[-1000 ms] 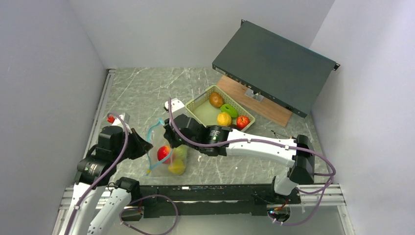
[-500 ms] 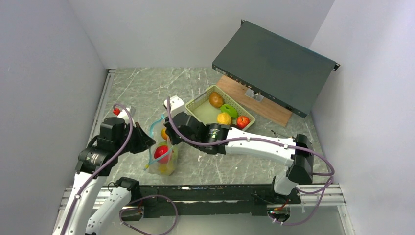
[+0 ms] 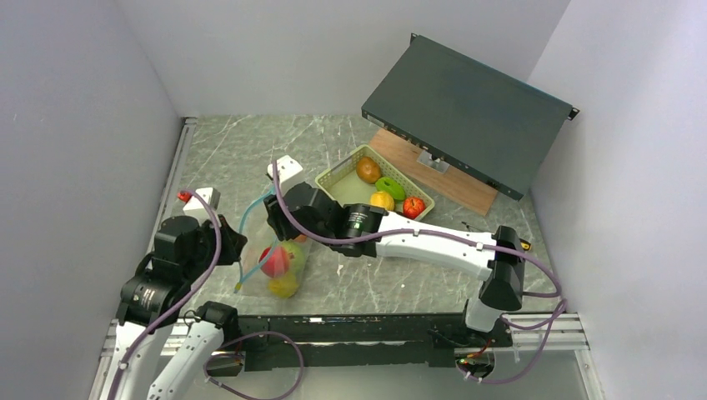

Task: Place the food in the zip-top bag and seal the zipper
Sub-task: Adjust the zipper food storage bag at the center of the board, then pick up the fake fruit from the bin.

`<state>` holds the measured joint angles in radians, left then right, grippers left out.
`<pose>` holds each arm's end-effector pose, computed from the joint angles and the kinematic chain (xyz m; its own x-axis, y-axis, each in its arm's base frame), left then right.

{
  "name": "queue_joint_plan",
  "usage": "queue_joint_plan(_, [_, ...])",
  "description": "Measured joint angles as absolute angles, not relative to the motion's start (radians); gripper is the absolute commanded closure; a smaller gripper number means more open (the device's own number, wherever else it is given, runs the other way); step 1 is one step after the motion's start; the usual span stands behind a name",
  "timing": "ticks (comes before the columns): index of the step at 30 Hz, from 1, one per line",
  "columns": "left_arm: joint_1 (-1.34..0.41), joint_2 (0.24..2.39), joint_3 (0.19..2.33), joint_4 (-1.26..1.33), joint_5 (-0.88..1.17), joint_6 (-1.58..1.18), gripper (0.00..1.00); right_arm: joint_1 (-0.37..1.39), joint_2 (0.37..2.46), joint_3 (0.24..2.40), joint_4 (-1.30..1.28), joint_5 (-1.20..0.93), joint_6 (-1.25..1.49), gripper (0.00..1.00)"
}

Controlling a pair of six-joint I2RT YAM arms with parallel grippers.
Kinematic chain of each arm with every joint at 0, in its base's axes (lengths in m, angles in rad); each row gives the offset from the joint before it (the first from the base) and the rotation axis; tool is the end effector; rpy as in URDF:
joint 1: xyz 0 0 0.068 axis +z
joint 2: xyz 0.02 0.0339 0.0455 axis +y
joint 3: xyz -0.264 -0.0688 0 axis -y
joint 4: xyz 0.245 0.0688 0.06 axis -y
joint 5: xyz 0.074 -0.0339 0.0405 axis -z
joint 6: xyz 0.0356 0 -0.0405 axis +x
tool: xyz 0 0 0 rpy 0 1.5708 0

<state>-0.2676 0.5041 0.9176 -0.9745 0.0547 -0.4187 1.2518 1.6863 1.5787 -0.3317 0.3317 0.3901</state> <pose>0.0784 -0.0235 0.3361 -0.5943 -0.2580 -0.7618 0.0734 0.9258 -0.3708 0.1358 0.3742 0.3633 -0.4296 -0.1543 -0.8897 -0.6941 0.6867 0.2161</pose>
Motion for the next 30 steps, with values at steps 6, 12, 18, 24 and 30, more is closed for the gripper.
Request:
queue_joint_plan(6, [-0.268, 0.459, 0.885, -0.933, 0.029, -0.389, 1.0, 1.244, 1.691, 1.627, -0.365, 0.322, 0.332, 0.31])
queue_joint_plan(12, [-0.268, 0.455, 0.851, -0.886, 0.019, -0.378, 1.0, 1.239, 1.662, 1.659, -0.424, 0.373, 0.261, 0.24])
queue_joint_plan(18, [-0.268, 0.447, 0.82, -0.858, -0.003, -0.379, 1.0, 1.134, 1.54, 1.621, -0.443, 0.447, 0.24, 0.24])
queue_joint_plan(24, [-0.268, 0.427, 0.813, -0.852, -0.02, -0.382, 1.0, 0.887, 1.387, 1.447, -0.415, 0.45, 0.281, 0.24])
queue_joint_plan(30, [-0.268, 0.386, 0.806, -0.85, -0.039, -0.387, 1.0, 0.846, 1.454, 1.348, -0.418, 0.474, 0.28, 0.3])
